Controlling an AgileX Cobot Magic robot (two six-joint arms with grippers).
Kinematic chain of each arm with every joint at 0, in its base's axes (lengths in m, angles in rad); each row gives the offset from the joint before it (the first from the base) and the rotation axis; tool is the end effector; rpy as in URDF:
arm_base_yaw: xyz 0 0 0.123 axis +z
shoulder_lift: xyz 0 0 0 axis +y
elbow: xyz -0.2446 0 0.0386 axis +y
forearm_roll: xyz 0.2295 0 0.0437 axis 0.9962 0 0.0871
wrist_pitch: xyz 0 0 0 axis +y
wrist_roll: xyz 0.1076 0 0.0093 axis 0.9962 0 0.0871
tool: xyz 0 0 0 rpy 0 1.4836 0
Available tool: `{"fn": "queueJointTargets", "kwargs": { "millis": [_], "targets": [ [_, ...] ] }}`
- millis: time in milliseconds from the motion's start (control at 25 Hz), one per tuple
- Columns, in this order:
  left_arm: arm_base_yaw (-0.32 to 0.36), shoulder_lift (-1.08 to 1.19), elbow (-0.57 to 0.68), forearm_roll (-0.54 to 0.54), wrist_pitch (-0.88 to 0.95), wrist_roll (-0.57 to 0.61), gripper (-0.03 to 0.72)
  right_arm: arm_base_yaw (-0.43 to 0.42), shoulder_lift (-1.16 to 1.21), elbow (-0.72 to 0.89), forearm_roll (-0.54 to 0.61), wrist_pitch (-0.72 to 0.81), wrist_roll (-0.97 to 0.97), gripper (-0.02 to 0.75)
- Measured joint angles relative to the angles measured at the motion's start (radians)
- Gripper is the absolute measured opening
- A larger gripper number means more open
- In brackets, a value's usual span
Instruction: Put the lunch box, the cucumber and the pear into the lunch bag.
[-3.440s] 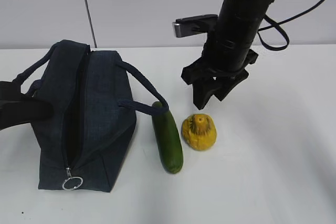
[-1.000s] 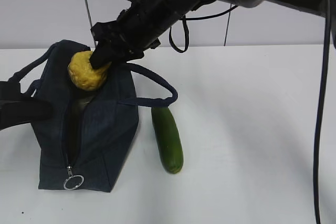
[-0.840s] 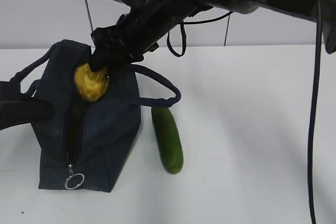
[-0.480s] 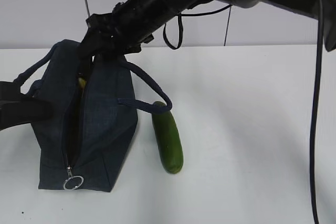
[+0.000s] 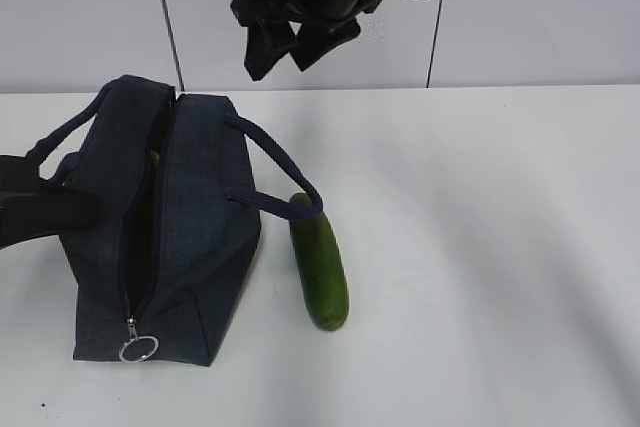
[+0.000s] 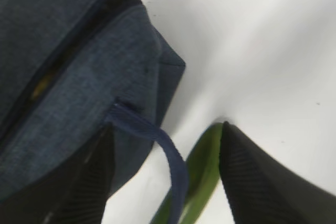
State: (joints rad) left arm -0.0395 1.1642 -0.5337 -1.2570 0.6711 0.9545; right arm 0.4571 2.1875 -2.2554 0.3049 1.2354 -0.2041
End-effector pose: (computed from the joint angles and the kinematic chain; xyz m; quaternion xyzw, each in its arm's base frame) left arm 0.2088 -0.0723 0.2015 0.0382 0.8849 -0.3327 0.3236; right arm 0.3894 0.2257 0.2687 -0.2983 0.9113 0.1803 0.2190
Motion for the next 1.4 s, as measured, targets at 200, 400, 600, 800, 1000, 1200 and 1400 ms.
{"fn": "queueJointTargets", "kwargs": {
  "millis": [200, 400, 600, 800, 1000, 1200, 1400],
  "targets": [
    [0.000, 0.000, 0.000, 0.000, 0.000, 0.000, -0.018, 0.000, -0.018, 0.035, -0.094, 0.009, 0.054, 0.456],
    [0.000, 0.000, 0.000, 0.000, 0.000, 0.000, -0.018, 0.000, -0.095, 0.128, -0.112, 0.010, 0.090, 0.451],
    [0.000, 0.000, 0.000, 0.000, 0.000, 0.000, -0.018, 0.000, -0.210, 0.304, -0.176, 0.010, 0.099, 0.450],
    [0.000, 0.000, 0.000, 0.000, 0.000, 0.000, -0.018, 0.000, -0.297, 0.516, -0.134, 0.010, 0.099, 0.450],
    [0.000, 0.000, 0.000, 0.000, 0.005, 0.000, -0.018, 0.002, -0.304, 0.666, -0.031, -0.059, 0.105, 0.451],
    [0.000, 0.000, 0.000, 0.000, 0.008, 0.000, -0.018, 0.016, -0.288, 0.714, -0.027, -0.203, 0.105, 0.524],
    [0.000, 0.000, 0.000, 0.000, 0.012, 0.000, -0.018, 0.018, -0.194, 0.714, -0.024, -0.272, 0.105, 0.612]
  ]
}}
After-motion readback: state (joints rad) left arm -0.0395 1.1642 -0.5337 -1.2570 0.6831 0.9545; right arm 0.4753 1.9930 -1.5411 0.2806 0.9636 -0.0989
